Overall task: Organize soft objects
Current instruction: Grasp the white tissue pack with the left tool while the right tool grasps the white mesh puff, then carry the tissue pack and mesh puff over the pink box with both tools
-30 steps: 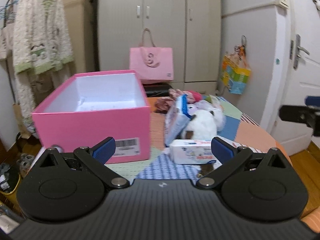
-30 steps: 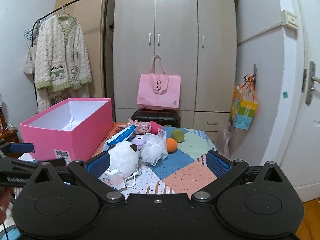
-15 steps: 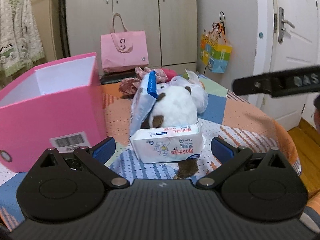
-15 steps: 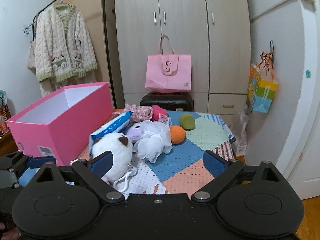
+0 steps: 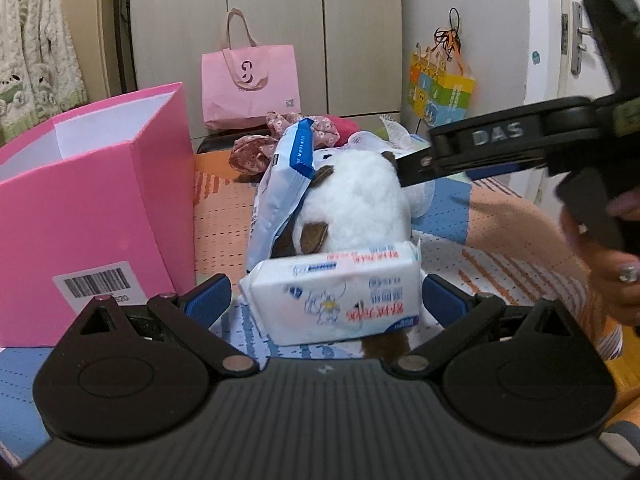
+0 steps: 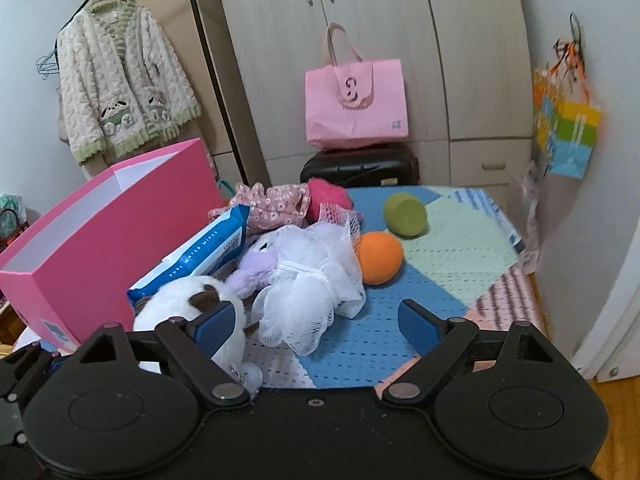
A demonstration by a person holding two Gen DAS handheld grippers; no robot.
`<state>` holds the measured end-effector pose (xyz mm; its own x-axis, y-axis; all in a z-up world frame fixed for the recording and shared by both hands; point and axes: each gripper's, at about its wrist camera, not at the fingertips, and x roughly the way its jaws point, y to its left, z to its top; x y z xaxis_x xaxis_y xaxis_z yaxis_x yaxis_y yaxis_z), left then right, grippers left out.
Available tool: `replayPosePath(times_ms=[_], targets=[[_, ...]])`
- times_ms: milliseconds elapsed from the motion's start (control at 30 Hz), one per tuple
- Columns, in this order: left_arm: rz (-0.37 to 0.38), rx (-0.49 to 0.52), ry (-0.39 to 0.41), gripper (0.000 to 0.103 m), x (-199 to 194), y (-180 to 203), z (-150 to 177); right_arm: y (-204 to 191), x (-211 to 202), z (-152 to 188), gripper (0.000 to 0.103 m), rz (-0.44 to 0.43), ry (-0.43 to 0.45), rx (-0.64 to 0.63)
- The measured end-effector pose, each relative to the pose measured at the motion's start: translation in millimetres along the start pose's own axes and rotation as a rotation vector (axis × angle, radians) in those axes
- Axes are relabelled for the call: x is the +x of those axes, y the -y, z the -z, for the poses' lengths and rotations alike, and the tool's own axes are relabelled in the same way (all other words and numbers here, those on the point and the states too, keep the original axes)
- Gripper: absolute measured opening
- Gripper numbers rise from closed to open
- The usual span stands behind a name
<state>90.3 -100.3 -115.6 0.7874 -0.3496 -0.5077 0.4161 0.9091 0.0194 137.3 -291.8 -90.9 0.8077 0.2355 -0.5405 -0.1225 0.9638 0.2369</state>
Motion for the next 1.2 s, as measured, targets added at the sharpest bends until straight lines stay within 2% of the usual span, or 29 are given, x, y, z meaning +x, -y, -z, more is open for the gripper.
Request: replayPosePath(times_ms=[200, 333, 433, 500, 567, 633, 733, 833, 1200], targets=[[0.053, -0.056, -0.019, 0.103, 5.5, -4.0, -1.2, 8.3, 15.6, -4.4, 0.092, -0.026, -0.006, 0.063], [0.113, -0.157, -0.052, 0.100, 11.0, -13.9, -0.1, 11.5, 23.5, -4.9, 0.092, -0.051, -0.007, 0.097], [0.103, -0.186, -0.030, 0.085, 9.3, -18.0, 1.5, 13.4, 30.5, -4.4, 0.092, -0.066, -0.009, 0.125], [0.108, -0.179, -0.025, 0.081, 9.4, -18.6, 1.8, 13.8, 34.9, -4.2, 0.091, -0.071, -0.010, 0.136], [0.107, -0.175, -0.022, 0.079, 8.6, -18.5, 2.1, 13.3, 36.5, -3.6, 0.086, -0.072, -0.008, 0.141], [0.106, -0.169, -0.022, 0.079, 8.2, -17.7, 1.7, 12.7, 36.5, -2.4, 0.064, -0.072, -0.010, 0.139], [0.110, -0.175, -0.022, 0.079, 8.0, -19.0, 0.7, 11.6, 33.9, 0.3, 0.050, -0.080, -0.008, 0.130], [0.107, -0.174, -0.019, 0.079, 5.9, -18.5, 0.4, 6.8, 27.3, 3.8, 0.042, -0.053, 0.013, 0.085], [0.100, -0.186, 0.004, 0.079, -9.7, -23.0, -1.6, -1.4, 1.2, 9.9, 0.038, 0.011, 0.058, 0.002]])
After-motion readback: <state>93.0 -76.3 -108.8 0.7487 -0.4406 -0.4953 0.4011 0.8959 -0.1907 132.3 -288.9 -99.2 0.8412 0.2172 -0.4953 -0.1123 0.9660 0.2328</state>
